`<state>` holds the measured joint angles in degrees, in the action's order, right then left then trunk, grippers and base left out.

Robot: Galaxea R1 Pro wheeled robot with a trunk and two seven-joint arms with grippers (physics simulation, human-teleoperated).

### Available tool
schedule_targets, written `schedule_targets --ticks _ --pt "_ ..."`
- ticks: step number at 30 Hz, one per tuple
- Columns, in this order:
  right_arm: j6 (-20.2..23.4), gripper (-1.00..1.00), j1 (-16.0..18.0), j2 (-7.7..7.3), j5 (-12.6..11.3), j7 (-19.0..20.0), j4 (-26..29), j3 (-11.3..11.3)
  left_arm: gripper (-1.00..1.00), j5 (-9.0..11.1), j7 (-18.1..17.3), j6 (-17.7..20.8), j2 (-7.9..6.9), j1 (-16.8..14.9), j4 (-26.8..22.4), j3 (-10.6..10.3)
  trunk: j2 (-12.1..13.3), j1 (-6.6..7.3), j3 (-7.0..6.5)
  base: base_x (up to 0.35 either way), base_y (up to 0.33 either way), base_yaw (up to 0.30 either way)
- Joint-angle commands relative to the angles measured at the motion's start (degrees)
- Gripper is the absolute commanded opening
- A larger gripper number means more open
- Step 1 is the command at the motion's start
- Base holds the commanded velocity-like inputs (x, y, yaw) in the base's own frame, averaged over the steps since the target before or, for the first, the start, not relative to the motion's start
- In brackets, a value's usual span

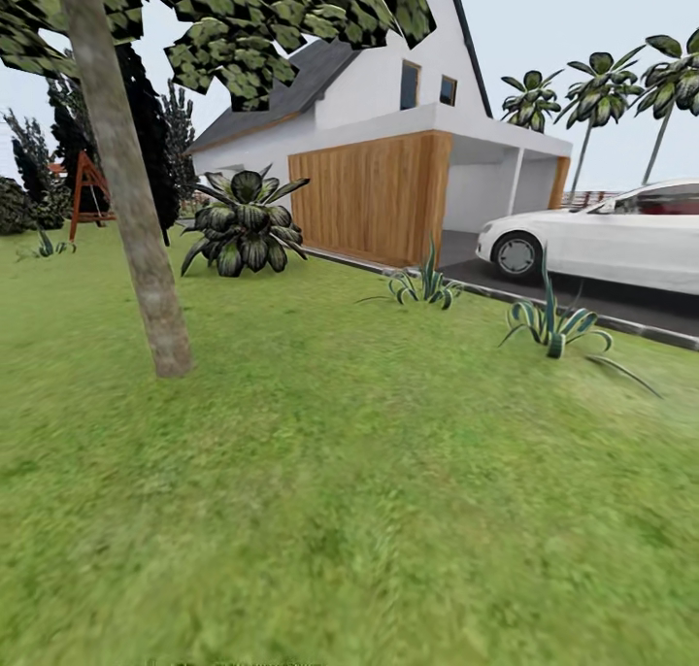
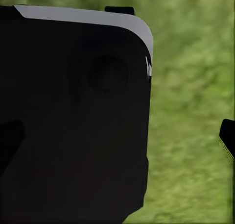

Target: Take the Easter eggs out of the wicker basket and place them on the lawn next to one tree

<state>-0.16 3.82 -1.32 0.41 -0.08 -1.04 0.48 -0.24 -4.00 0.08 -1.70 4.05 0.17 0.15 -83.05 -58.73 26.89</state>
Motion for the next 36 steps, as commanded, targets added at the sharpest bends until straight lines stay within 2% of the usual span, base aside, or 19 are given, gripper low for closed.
schedule_targets --ticks 1,6,11,14,36 --pt "0.0 1.00 0.1 0.00 0.1 0.0 -0.1 0.0 1.00 0.0 -0.2 0.0 -0.01 0.0 0.0 0.0 0.0 0.00 0.04 -0.001 0.002 0.298" --pt "0.0 1.00 0.1 0.13 0.2 0.0 -0.1 0.0 1.00 0.0 -0.1 0.0 -0.05 0.0 -0.1 0.0 0.0 0.00 0.04 0.000 0.001 0.299" --pt "0.1 1.00 0.1 0.19 3.8 -0.1 -0.2 0.0 1.00 0.0 -0.1 0.0 -0.05 0.0 -0.1 0.0 0.0 0.00 0.04 0.000 0.000 0.299" --pt "0.1 1.00 0.1 0.19 4.3 -0.1 -0.2 0.0 1.00 0.0 -0.2 0.1 -0.09 0.0 -0.1 0.1 0.0 0.00 0.04 0.058 0.029 0.299" --pt "0.1 1.00 0.1 0.16 4.5 0.0 -1.1 0.0 1.00 0.3 -0.2 0.1 -0.23 0.0 -0.1 0.2 0.0 0.00 0.04 0.240 0.216 0.299"
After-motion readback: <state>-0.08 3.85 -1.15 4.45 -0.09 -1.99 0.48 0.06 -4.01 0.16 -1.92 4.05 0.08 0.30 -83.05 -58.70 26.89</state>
